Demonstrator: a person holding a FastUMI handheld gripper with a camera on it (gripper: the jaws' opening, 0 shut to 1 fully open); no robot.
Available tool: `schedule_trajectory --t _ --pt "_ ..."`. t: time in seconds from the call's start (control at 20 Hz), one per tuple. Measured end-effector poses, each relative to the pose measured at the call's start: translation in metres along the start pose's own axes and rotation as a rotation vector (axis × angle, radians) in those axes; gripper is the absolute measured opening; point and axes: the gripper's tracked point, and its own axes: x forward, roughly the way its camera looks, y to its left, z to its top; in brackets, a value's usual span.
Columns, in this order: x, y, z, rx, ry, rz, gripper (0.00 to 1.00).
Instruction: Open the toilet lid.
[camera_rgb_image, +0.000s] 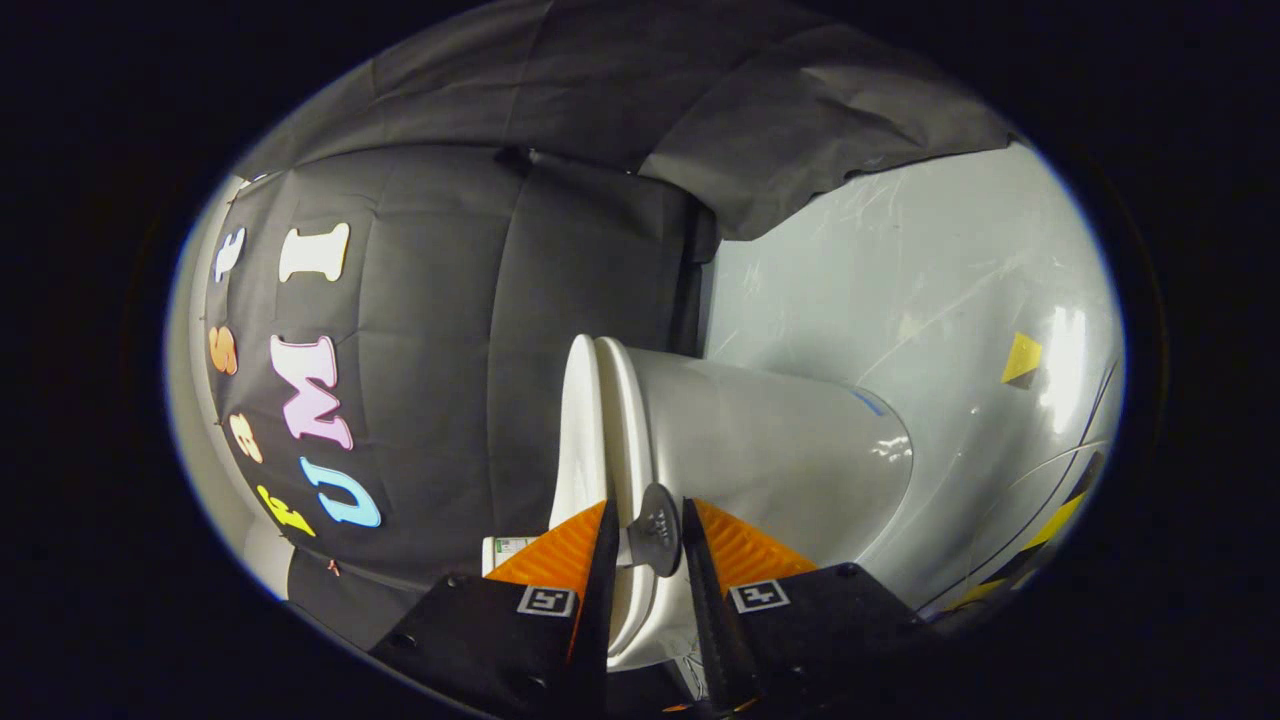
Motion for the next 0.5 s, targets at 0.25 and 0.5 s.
schedule_trajectory --t 0.25,0.5 --pt "0.005 0.005 -0.003 0.047 -0.002 0.053 0.42" --pt "0.010 0.005 -0.006 0.083 -0.004 0.073 0.42"
